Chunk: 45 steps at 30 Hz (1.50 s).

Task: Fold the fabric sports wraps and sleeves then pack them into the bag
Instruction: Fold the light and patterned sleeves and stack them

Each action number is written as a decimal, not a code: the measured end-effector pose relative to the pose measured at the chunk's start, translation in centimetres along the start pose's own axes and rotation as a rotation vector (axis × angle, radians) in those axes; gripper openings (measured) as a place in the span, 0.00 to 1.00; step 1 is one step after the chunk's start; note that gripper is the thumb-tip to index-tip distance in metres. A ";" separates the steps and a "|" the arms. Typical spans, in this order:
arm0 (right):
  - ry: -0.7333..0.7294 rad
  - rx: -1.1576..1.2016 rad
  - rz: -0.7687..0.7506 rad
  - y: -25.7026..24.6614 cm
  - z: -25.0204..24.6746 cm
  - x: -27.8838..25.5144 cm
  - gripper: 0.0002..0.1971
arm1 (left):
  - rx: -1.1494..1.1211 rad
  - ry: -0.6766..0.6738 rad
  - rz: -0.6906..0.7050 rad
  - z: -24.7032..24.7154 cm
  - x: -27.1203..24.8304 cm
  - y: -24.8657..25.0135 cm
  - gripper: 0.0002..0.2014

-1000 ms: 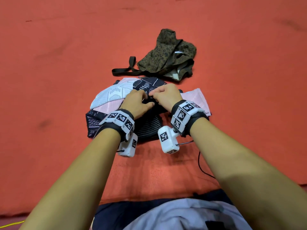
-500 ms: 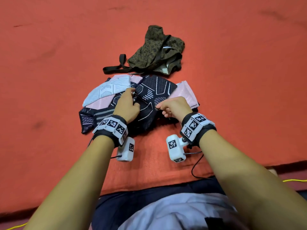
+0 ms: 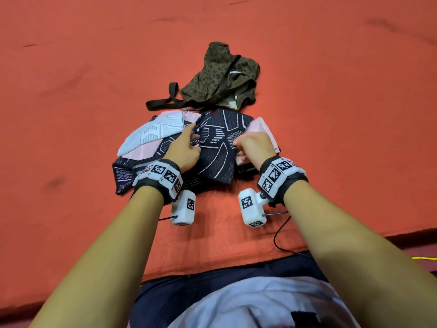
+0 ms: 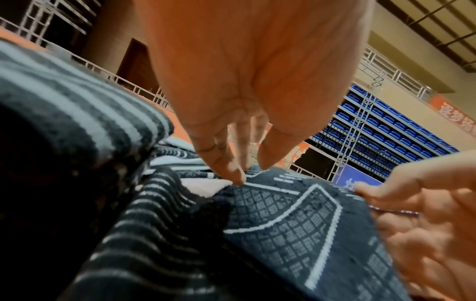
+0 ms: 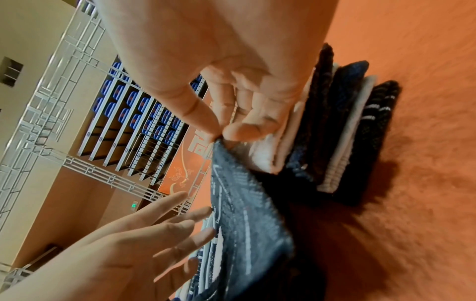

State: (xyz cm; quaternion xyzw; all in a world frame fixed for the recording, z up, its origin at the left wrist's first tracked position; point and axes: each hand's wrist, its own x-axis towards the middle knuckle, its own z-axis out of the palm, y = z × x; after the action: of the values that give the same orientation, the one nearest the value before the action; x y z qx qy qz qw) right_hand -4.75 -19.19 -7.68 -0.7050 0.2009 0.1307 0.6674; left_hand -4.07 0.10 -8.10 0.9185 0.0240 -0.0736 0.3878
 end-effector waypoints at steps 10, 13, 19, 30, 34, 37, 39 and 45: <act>0.040 -0.156 -0.222 1.3 -0.1 0.4 0.16 | -0.153 -0.038 -0.092 1.2 0.8 -0.1 0.34; 0.047 -0.164 -0.262 1.5 0.0 0.6 0.19 | -0.365 0.007 -0.167 1.4 1.2 0.0 0.29; 0.031 -0.125 -0.304 1.6 -0.2 1.4 0.21 | -0.447 0.129 -0.143 1.4 1.0 -0.7 0.18; -0.044 -0.099 -0.368 -1.2 0.7 2.9 0.22 | -0.458 0.151 -0.029 -1.8 0.7 0.7 0.20; 0.016 -0.170 -0.417 -1.4 0.9 3.3 0.22 | -0.382 0.164 0.054 -2.4 0.4 1.3 0.22; 0.053 -0.209 -0.433 -0.9 0.8 3.9 0.21 | -0.347 0.204 0.068 -2.3 0.6 0.7 0.19; 0.067 -0.223 -0.439 -1.0 0.7 4.0 0.21 | -0.288 0.215 0.070 -2.3 0.8 0.7 0.18; 0.089 -0.242 -0.462 -1.8 0.5 4.0 0.18 | -0.145 0.224 0.084 -2.3 1.6 0.8 0.12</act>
State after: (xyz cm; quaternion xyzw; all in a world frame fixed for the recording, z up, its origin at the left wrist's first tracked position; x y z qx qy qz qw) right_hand -0.36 -19.06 -7.88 -0.8119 0.0464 -0.0333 0.5810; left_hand -2.13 1.18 -6.15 0.8907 0.0338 0.0474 0.4508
